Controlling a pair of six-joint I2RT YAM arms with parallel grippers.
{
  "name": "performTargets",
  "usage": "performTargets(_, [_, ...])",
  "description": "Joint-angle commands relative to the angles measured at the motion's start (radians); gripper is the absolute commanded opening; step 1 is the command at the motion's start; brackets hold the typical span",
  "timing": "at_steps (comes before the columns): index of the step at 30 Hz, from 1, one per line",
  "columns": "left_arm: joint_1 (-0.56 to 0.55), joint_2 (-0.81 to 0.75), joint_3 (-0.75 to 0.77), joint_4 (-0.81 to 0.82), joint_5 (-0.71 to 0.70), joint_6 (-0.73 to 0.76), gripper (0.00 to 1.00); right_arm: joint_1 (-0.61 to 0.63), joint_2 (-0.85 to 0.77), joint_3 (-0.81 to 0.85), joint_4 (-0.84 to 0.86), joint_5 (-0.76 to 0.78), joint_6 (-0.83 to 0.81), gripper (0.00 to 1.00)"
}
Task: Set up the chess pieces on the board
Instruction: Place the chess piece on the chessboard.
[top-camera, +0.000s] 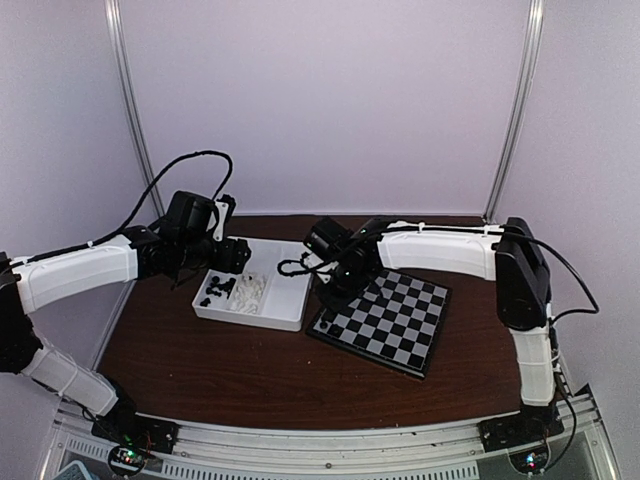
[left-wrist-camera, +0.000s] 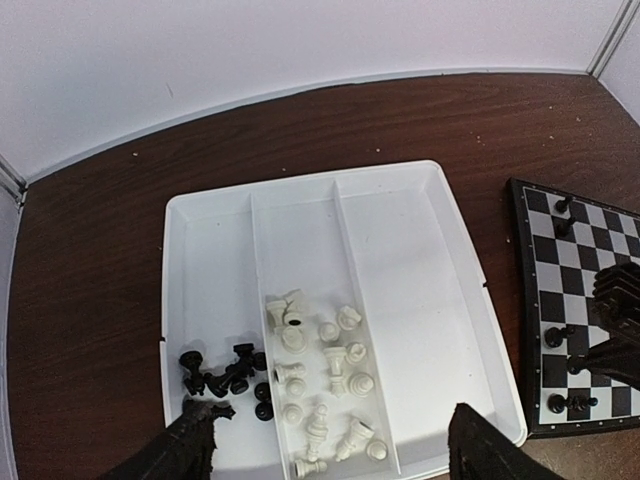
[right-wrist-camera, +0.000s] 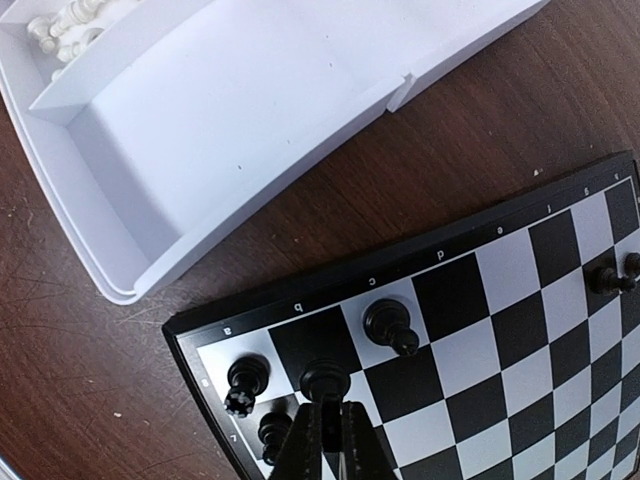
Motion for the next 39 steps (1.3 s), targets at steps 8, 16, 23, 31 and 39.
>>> performTargets(8, [0.008,-0.016,-0.004,0.021,-0.007,0.003,0.81,0.009,0.058,0.045,-0.012,0.03,-0.011,0.0])
performTargets(16, [0.008,-0.018,-0.007,0.021,-0.005,0.001,0.81,0.011,0.084,0.056,-0.014,0.028,-0.016,0.0])
performTargets(23, [0.008,-0.018,-0.009,0.019,-0.002,0.007,0.81,0.014,0.099,0.069,-0.029,0.032,-0.02,0.0])
performTargets(31, [0.008,-0.021,-0.009,0.018,-0.001,0.009,0.81,0.018,0.102,0.086,-0.053,0.055,-0.028,0.03])
performTargets(39, [0.008,-0.023,-0.007,0.017,0.003,0.012,0.81,0.022,0.093,0.092,-0.069,0.053,-0.032,0.06])
